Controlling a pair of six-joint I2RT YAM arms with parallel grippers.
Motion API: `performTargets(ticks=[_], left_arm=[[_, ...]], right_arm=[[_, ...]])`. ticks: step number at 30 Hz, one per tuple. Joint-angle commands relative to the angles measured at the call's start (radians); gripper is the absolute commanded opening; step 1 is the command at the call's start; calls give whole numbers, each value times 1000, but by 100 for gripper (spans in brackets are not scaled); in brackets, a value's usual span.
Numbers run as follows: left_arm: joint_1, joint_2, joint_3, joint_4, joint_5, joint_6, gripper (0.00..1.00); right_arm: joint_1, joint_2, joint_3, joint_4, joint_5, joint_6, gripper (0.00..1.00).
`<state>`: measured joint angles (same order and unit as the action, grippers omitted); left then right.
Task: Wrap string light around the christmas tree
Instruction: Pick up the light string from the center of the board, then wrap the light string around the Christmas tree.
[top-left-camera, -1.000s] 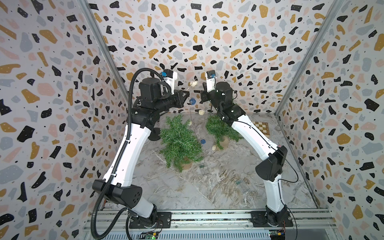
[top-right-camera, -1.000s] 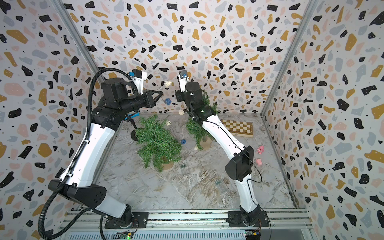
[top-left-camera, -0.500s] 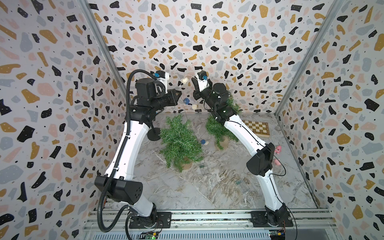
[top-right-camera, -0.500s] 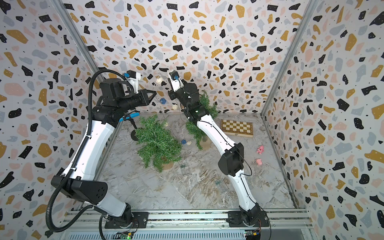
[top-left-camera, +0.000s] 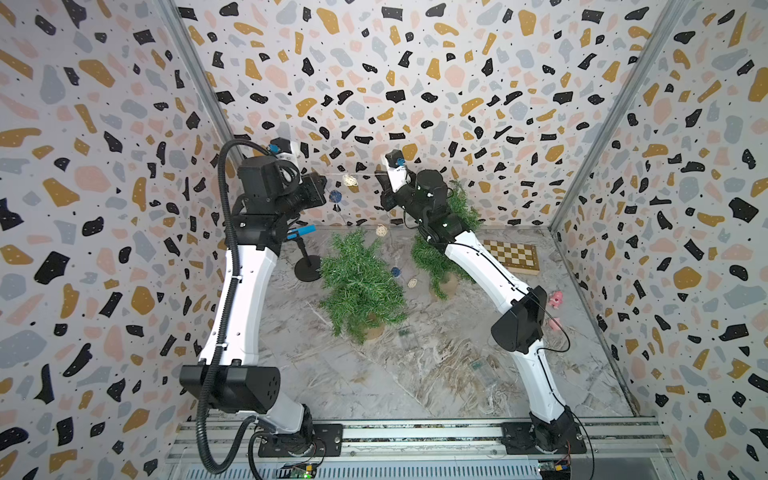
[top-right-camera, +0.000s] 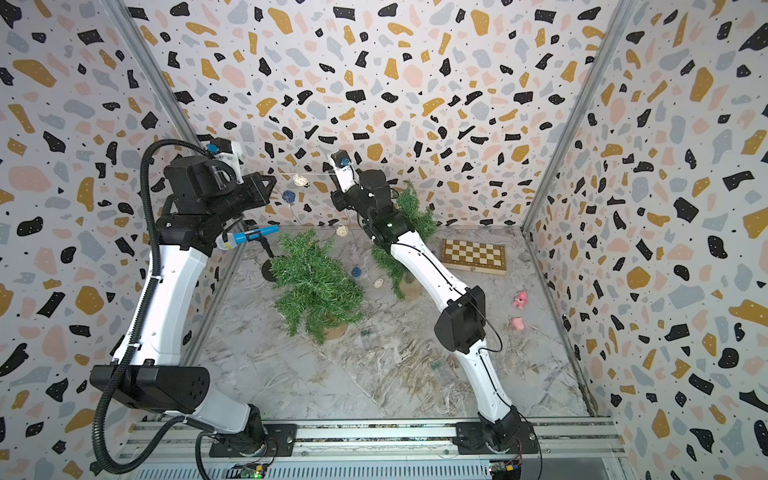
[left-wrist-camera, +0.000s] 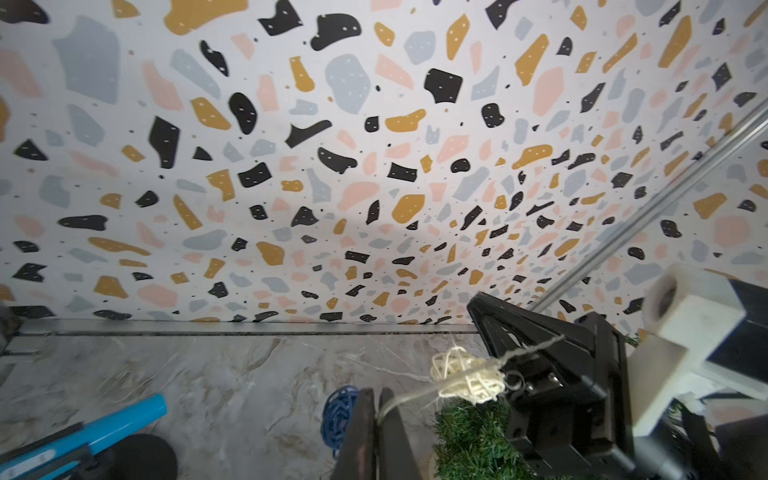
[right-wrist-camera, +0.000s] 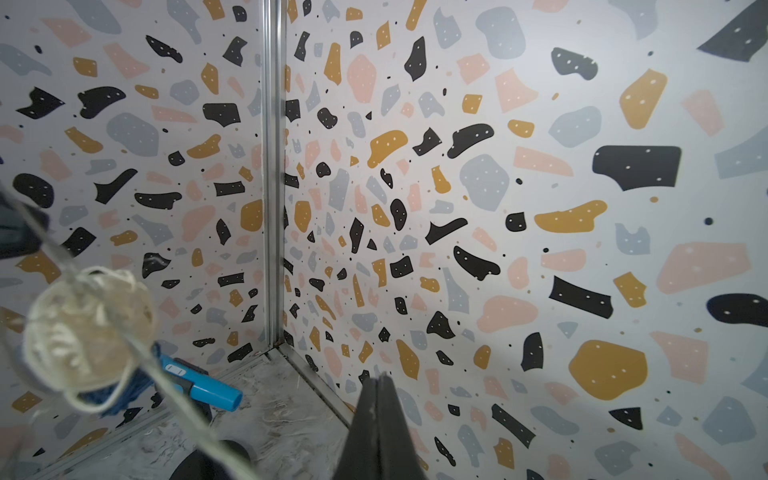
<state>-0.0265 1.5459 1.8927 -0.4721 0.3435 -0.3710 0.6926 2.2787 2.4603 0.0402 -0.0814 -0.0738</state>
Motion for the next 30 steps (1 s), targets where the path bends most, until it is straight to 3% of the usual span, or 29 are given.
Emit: performTargets(ticks=[1,5,11,16,20,25,30], left_arm=[[16,-36,15,23,-70,39,0],[16,-69,-16,-12,-106,83,0],[16,-152,-214,-5,-283,147,0],[24,-182,-335,62,-280,125,0],[48,-189,-268,32,-260,104,0],[48,-177,-175,-3,-155,75,0],[48,-190,-135,-67,-221,122,0]], right_arm=[[0,9,8,-25,16,-23,1],[-2,15,12,-25,52,-49,0],[14,3,49,-26,22,-56,0],[36,-26,-49,-41,11,-178,0],[30,-59,-147,-7,102,-227,1],[5,-76,-177,9,98,-183,4],[-5,-75,-144,18,111,-179,0]])
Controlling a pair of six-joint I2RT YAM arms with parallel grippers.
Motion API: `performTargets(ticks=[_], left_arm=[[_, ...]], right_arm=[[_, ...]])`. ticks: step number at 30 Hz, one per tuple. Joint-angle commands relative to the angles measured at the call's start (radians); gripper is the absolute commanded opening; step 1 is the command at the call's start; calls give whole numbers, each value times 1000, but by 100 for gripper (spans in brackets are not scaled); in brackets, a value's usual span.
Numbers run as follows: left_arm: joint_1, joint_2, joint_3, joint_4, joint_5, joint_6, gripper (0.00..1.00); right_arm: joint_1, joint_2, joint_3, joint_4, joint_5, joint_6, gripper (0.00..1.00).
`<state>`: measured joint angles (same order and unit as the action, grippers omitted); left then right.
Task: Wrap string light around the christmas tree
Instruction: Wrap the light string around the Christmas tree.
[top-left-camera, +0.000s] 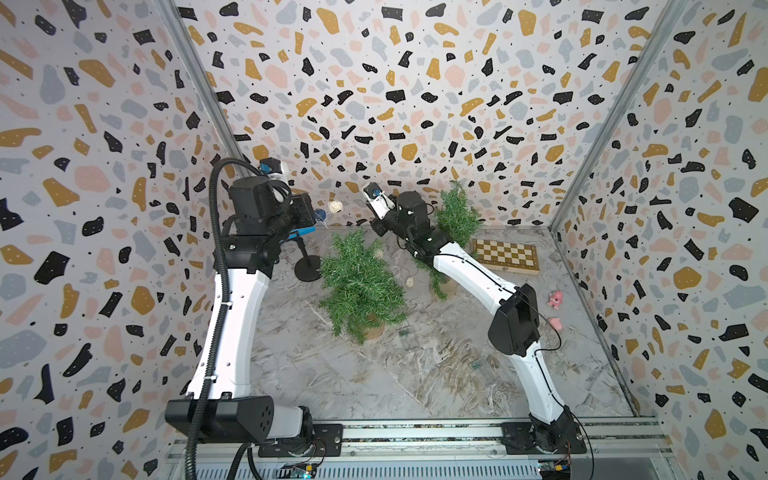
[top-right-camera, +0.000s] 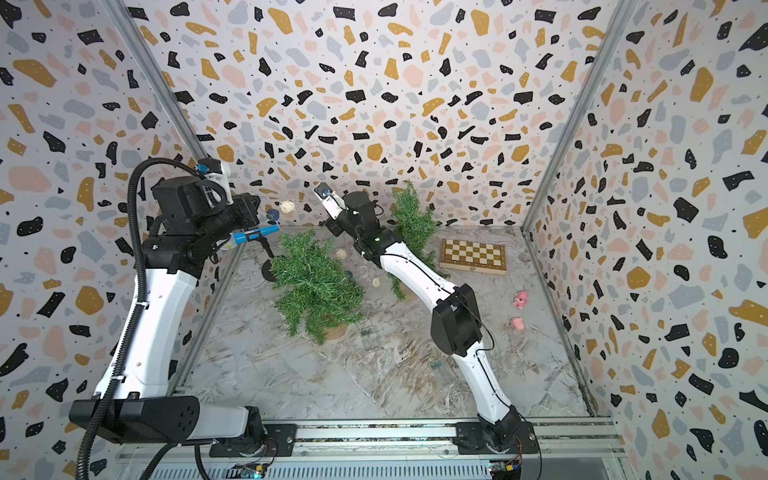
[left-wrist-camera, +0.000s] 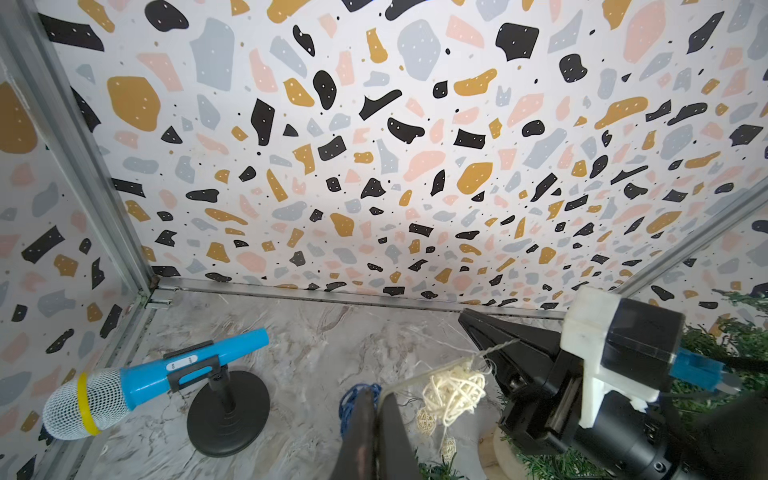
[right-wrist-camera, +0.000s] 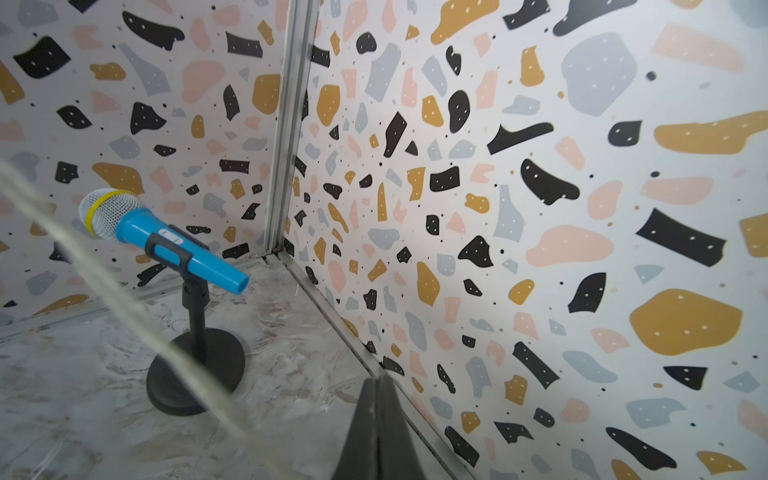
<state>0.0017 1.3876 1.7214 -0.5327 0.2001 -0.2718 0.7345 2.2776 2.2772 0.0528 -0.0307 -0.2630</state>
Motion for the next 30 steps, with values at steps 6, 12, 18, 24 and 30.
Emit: performTargets(ticks=[6,12,18,24,30], left_arm=[[20,-89,-152,-22,-206,59,0],[20,-155,-249,-55,-273,63,0],[13,-192,-280,-114,-267,28,0],[7,-244,-345,-130,-244,11,0],[5,-262,-272,-168,-190,2,0]], right_arm=[[-30,-79,146,-56,25,-23,0],[16,-116,170,-79,12,-113,0],[82,-141,198,-95,129,-274,0],[88,-217,155,-84,163,-303,0],[122,-273,139,-93,156,-311,0]])
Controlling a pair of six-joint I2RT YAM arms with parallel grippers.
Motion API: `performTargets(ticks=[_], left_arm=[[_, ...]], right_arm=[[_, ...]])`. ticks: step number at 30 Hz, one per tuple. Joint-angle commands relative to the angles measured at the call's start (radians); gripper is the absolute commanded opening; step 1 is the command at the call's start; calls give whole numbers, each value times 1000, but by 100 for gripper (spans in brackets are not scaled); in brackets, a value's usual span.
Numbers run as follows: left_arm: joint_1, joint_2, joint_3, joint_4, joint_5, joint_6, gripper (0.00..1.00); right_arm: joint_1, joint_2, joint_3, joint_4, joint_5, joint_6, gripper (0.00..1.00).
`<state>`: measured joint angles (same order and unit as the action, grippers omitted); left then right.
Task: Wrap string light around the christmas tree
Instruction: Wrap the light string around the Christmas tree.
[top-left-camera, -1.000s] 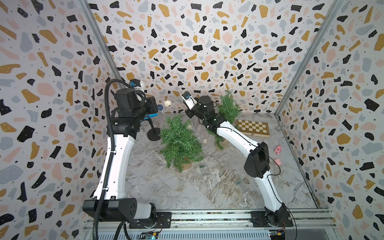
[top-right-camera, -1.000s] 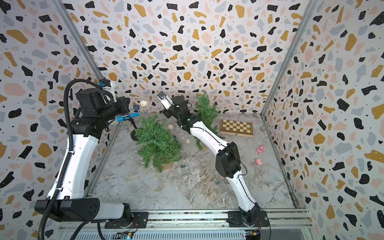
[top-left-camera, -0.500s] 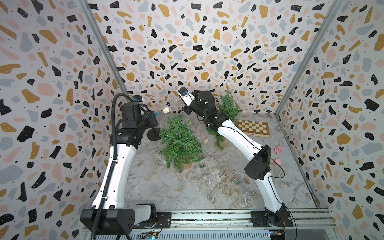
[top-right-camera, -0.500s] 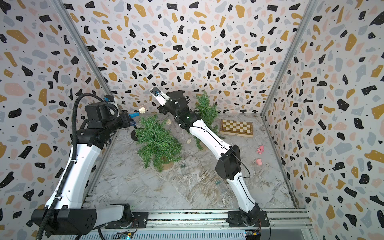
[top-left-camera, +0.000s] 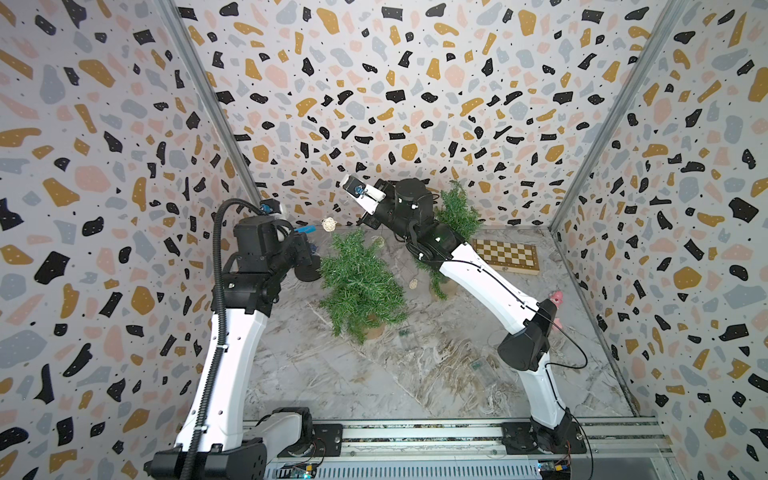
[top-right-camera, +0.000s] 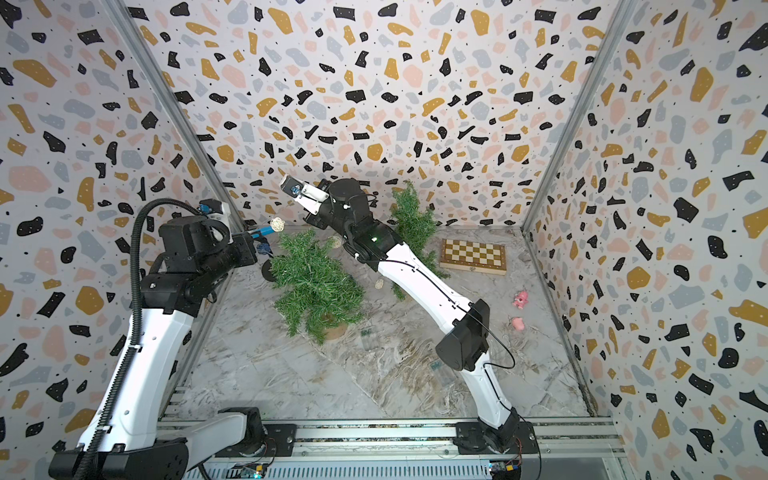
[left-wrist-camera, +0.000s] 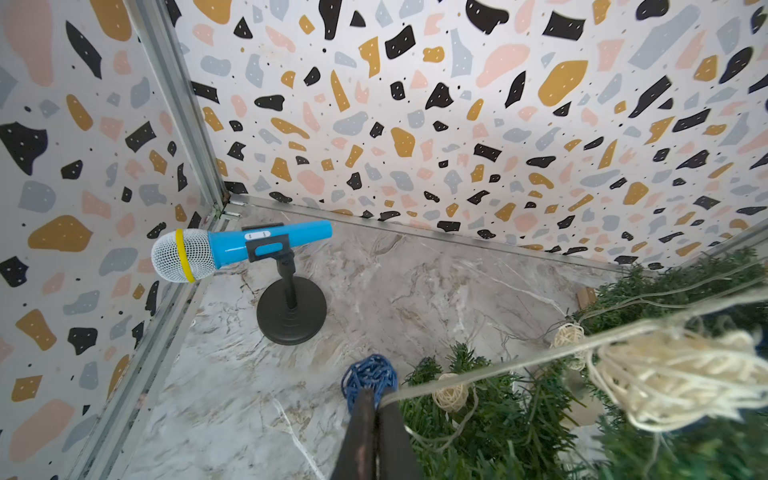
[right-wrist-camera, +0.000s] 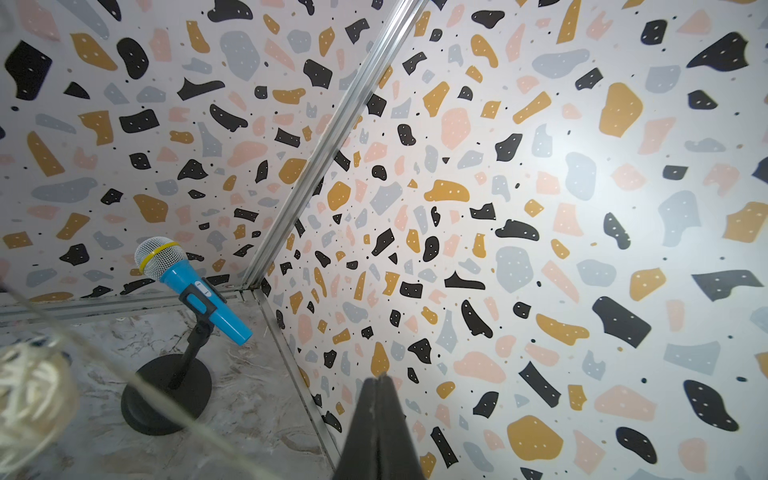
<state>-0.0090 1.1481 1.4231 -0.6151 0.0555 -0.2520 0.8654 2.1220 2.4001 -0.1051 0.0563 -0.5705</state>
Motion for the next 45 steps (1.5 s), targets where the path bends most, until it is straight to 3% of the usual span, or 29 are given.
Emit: performTargets(ticks=[1,9,14,18,21,25,31,41,45], left_arm=[[14,-29,26,-92,-46,-16,0],[14,-86,-66,-82,-35,-20,0],[8,-126,-130,-93,-26,-17,0],[-6,-160,-150,-102,-6,-9,0],[-12,-168,-139,-124,-5,-6,0],[-17,-178,-139,-147,26,-16,0],[-23,-253,-212,-200,26,-9,0],[-26,-309,-380,-197,9,-23,0],[-25,-298,-464,-141,-12,-20,0]], right_arm=[[-2,-126,12,68,67,-4,0],[66,-156,11,49,65,-28,0],[103,-290,-213,126,153,-56,0],[121,-448,-411,216,111,14,0],[130,-522,-472,234,74,64,0],[167,-572,-557,222,103,44,0],[207,-698,-819,283,125,63,0],[320,-753,-1066,246,280,22,0],[339,-766,-1170,254,267,86,0]])
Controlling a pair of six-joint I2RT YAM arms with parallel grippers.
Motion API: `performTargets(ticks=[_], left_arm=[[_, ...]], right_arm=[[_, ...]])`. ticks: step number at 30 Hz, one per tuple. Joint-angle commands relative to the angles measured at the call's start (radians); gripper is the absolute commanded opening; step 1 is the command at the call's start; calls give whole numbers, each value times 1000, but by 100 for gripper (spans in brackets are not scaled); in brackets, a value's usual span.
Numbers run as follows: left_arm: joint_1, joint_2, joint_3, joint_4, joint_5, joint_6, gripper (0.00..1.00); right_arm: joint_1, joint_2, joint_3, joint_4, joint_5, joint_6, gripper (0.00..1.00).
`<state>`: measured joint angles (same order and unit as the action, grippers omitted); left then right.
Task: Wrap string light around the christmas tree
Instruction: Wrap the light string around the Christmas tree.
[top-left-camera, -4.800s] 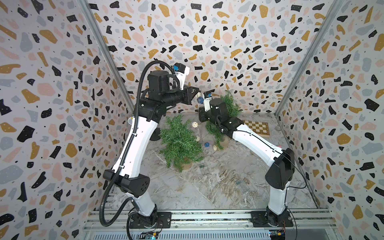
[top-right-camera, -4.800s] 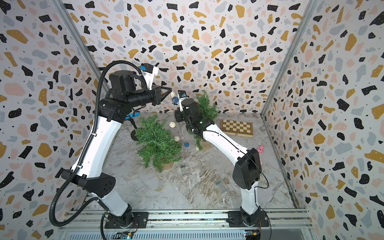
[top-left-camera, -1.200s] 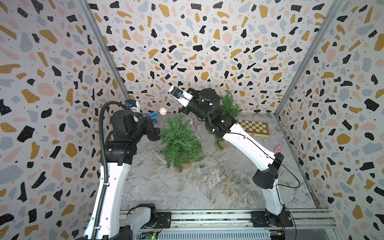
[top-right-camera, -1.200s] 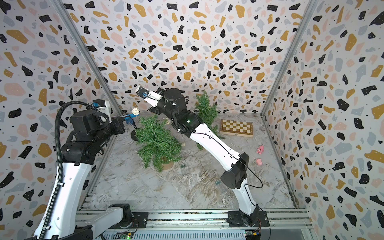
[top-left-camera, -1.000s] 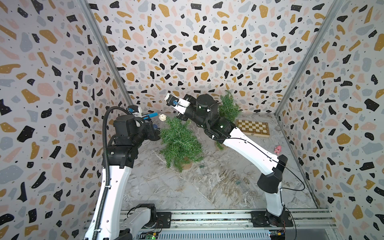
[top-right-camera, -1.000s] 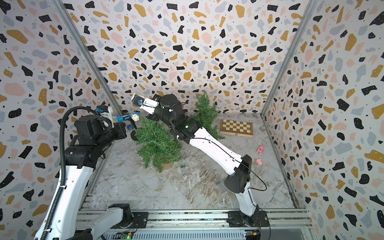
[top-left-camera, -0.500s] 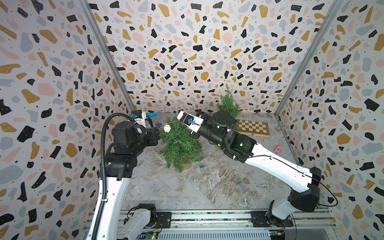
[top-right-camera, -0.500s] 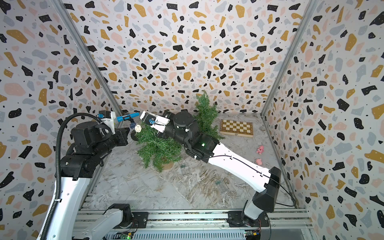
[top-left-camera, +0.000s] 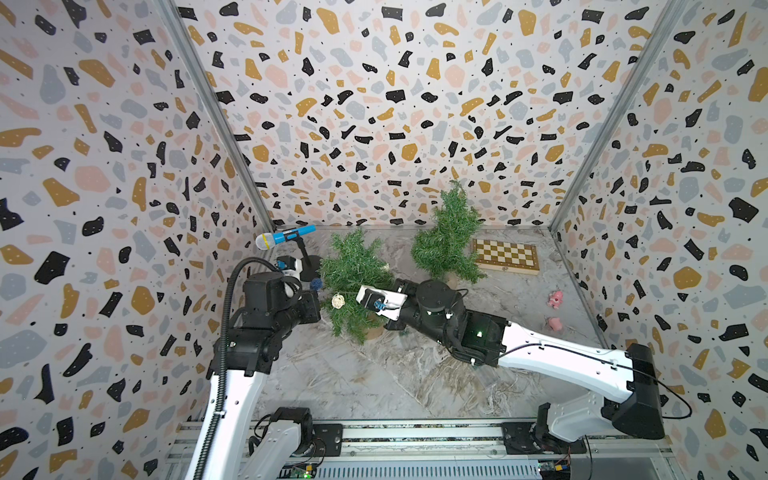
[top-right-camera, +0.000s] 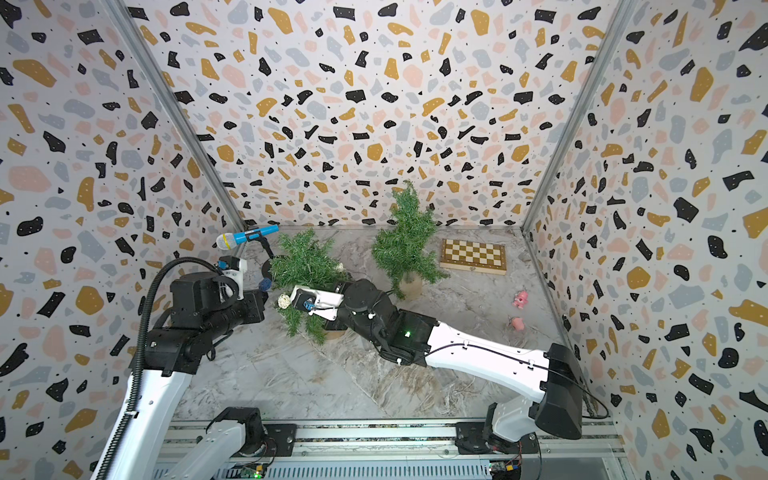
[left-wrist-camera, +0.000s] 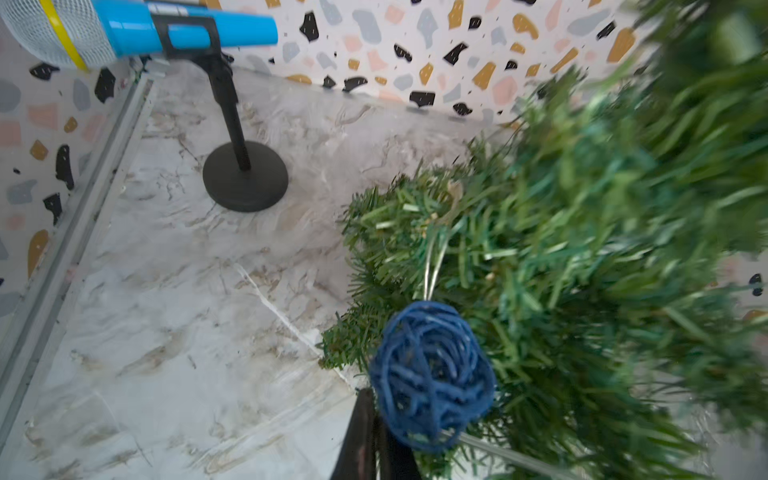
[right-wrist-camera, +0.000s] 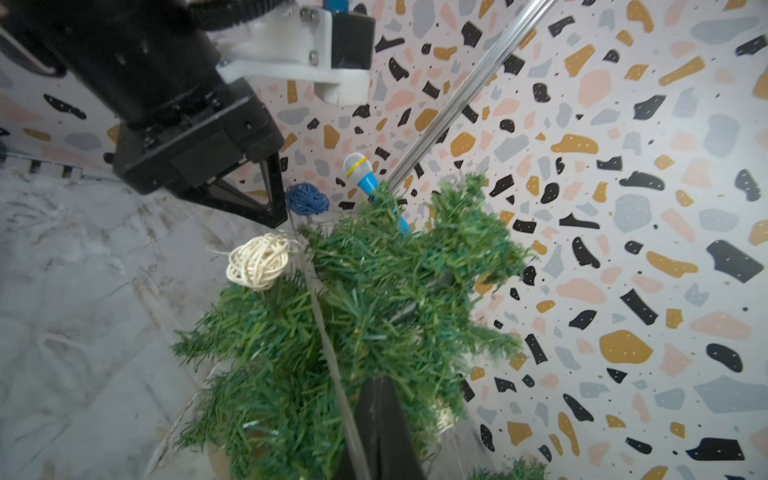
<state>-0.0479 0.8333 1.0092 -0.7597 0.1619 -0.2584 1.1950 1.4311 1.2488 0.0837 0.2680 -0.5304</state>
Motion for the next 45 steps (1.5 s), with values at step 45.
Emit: performTargets(ticks=[45], left_arm=[[13,-25,-112,22,-6,-45,2]], right_arm=[[-49,17,-226,59,113,211,0]])
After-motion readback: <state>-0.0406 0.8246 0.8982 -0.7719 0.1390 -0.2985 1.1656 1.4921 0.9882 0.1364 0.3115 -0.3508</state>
